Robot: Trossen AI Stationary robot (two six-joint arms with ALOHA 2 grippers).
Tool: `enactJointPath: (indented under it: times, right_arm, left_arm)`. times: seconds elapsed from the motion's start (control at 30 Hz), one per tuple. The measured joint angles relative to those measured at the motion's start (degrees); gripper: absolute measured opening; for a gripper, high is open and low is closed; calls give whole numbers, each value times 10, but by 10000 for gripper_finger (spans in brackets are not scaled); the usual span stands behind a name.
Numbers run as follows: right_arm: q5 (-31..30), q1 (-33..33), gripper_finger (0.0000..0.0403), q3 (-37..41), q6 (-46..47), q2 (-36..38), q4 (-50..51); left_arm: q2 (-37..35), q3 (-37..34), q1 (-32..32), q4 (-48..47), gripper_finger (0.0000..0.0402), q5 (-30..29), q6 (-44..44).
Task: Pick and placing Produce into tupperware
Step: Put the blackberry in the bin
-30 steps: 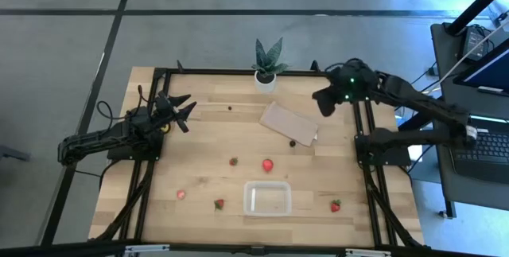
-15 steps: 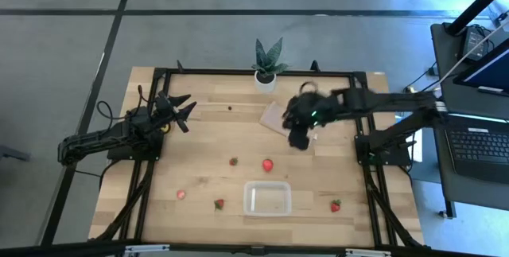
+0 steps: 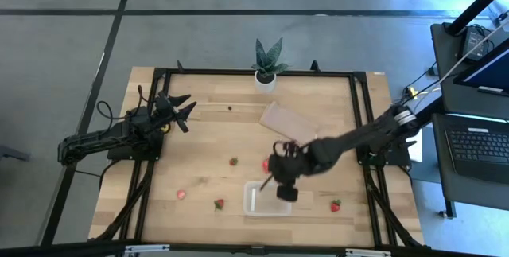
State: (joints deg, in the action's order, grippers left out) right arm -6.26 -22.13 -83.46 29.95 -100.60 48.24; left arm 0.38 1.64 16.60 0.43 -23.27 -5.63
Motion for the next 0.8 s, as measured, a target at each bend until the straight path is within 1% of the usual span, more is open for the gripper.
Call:
enactJointPath:
  times: [0.23,0.43,0.6,0.8]
  right_arm:
    - [34,-50,98,0,53,-73,-15]
    - [35,-62,99,0,56,-121,-41]
    - [34,-62,114,0,54,-141,-42]
    - [34,-62,137,0,59,-143,-41]
  left_arm:
    - [0,0,0,0,179,0,0]
    - [0,0,0,0,179,0,0]
    - [0,0,0,0,179,0,0]
    - [0,0,0,0,179,0,0]
